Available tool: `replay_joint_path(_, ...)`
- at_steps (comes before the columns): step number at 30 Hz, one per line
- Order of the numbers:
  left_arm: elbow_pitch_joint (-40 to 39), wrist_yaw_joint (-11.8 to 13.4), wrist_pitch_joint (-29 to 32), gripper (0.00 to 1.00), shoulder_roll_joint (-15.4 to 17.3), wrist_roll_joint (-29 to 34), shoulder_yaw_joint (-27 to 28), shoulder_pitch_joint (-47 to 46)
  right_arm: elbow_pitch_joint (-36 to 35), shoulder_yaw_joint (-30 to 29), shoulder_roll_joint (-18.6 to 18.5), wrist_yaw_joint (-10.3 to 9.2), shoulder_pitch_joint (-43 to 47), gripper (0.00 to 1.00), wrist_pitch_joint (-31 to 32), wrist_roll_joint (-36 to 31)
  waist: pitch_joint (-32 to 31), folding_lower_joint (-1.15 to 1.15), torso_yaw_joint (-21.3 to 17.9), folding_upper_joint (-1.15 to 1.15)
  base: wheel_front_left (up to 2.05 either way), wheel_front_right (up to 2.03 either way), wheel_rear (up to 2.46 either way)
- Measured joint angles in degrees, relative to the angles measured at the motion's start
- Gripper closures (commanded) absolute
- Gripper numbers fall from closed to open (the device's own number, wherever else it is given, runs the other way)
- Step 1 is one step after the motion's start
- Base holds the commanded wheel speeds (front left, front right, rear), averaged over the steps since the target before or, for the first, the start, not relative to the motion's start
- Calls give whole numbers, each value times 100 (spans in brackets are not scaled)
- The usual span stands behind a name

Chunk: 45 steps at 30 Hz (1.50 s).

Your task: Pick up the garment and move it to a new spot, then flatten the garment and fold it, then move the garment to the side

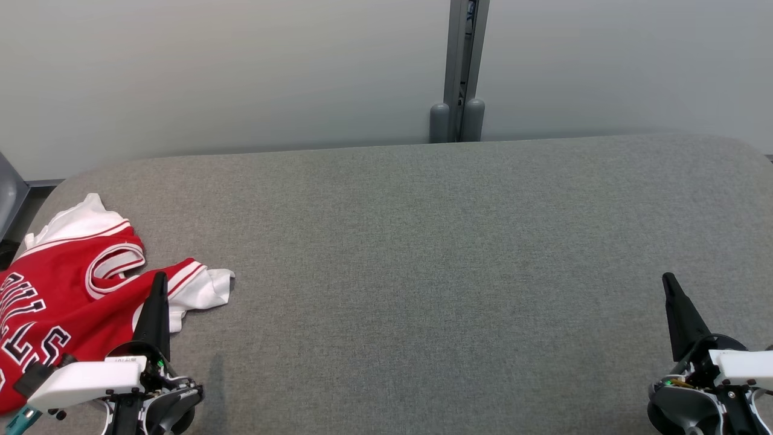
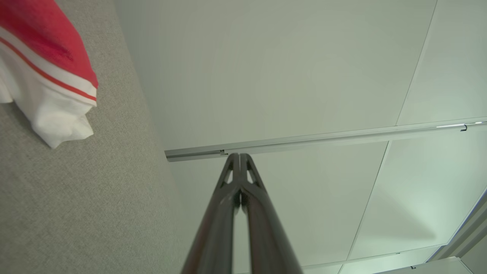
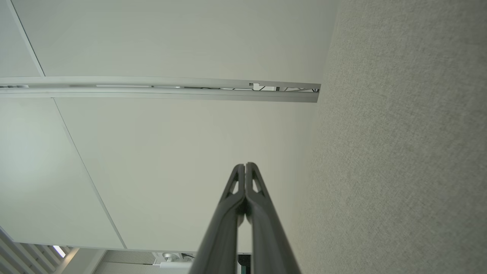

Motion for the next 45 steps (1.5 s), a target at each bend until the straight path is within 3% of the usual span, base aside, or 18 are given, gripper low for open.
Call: replay_joint_path(45, 0, 0, 1, 100, 0, 0, 0, 0, 0, 1, 0, 0, 0, 100, 0, 0, 0, 0, 0, 0, 0, 0, 0)
